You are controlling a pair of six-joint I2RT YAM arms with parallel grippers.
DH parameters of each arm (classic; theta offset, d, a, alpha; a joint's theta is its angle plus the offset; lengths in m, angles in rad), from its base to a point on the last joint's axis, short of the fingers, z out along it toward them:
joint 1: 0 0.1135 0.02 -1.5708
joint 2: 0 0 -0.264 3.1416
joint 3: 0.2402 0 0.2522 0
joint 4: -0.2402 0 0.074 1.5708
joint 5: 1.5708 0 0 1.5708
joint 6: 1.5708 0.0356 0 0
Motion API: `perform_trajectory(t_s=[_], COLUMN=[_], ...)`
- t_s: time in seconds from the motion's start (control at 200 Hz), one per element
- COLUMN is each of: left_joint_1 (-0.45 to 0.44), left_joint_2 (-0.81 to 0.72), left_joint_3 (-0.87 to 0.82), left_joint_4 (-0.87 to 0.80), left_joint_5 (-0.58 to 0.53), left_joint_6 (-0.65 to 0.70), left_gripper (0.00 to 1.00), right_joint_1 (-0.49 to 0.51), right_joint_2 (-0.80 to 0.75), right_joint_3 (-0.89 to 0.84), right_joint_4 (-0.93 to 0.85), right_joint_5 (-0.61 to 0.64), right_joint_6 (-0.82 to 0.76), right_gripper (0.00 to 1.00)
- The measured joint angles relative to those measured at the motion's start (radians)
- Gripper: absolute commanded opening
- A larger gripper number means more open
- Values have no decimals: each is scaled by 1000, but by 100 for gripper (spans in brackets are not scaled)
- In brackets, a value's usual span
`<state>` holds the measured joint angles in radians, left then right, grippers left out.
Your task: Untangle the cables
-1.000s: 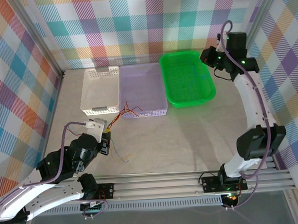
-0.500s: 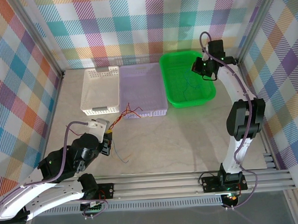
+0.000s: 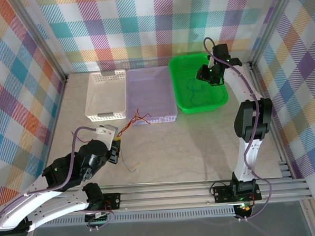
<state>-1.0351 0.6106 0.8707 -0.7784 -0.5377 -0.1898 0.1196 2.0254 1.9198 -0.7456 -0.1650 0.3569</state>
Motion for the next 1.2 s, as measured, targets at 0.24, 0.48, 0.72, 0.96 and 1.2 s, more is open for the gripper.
perform_trajectory(t_s=[0.24,0.48,0.72,0.96,1.2], left_joint_1=[0,0,0,0,0], left_joint_2=[32,23,34,61,97], left_joint_3=[6,29,-12,-87,-96], left_joint_4=[2,106,299,436,522], left_joint_5=[47,146,252,288,306], left_joint_6=[-16,-196,-417,-567,-642], left_gripper=[0,0,0,0,0], right_joint_1=[7,105,367,596,808], right_joint_2=[-315,-753,-1060,-1128,-987], right_joint_3=[-173,-560,-975,-1173,-1205], right_joint_4=[86,321,539,704,772], right_joint_5=[-40,-200,-343,-352,-218], right_joint_6=[47,114,140,143,83], right_gripper=[56,60,62,62,59])
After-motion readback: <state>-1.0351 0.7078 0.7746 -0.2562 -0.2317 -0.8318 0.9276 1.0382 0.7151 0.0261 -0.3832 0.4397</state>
